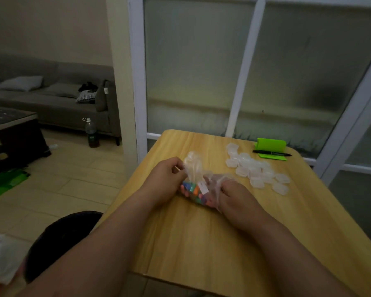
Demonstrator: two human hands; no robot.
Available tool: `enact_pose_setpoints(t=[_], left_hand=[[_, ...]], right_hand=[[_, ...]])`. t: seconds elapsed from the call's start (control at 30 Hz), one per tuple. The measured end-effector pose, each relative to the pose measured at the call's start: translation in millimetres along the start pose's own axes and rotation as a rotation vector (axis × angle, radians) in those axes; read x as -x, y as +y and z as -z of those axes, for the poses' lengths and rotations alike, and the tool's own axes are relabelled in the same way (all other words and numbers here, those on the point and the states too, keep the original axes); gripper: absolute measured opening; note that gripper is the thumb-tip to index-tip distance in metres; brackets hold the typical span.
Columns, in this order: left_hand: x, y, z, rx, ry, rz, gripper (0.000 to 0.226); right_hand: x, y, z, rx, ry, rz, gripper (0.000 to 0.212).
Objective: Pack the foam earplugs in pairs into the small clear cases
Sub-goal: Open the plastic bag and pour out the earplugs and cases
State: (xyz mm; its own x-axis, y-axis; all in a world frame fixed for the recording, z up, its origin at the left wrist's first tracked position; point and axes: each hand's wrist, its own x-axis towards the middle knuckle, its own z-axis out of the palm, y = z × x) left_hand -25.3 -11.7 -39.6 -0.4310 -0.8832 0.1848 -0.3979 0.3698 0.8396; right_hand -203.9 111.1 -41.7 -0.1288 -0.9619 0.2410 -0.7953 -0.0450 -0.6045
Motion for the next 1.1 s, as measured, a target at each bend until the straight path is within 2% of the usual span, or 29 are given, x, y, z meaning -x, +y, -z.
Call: enact_pose_setpoints(t=[0.1,0.23,0.33,0.5,0.73,0.87,0.93,1.1], left_hand=[[-2.1,-0.9,0.6,0.042,0.057,-0.012,0.01],[-3.2,0.7,1.1,0.075,0.065,-0.016,0.014],[-4.2,-1.3,2.0,0.143,0.051,0.048,0.011],[-1.6,-0.7,2.0,0.047,-0.009,0.026,0.005],[-2.1,3.5,-3.5,0.216,-0.012,0.007,0.011],[-1.1,5.6,-3.3,0.302,-0.034,0.02,0.01],[-2.0,5.8,-3.3,0.268,-0.053,0.02,0.008],[-3.6,2.2,-1.2,0.154,-0.01,0.074,0.01]], right_hand=[[-0.6,1.3,-1.8,0.003,0.008,-0.026,0.022],[-4.4,-2.4,-4.4,-0.038,0.093,-0.036,0.037],[-9.8,0.6,-4.5,-0.043,0.145,-0.059,0.045],[-12.8,9.1,-8.0,-0.049,0.156,-0.077,0.035],[-7.6,-5.0,-6.1,0.014,0.053,0.148,0.022],[-11.1,-5.5,-7.1,0.08,0.049,0.135,0.031],[-12.7,-5.1,-7.5,0.099,0.085,0.153,0.037],[-22.9,3.9,-15.3,0.024,0.131,0.07,0.024]])
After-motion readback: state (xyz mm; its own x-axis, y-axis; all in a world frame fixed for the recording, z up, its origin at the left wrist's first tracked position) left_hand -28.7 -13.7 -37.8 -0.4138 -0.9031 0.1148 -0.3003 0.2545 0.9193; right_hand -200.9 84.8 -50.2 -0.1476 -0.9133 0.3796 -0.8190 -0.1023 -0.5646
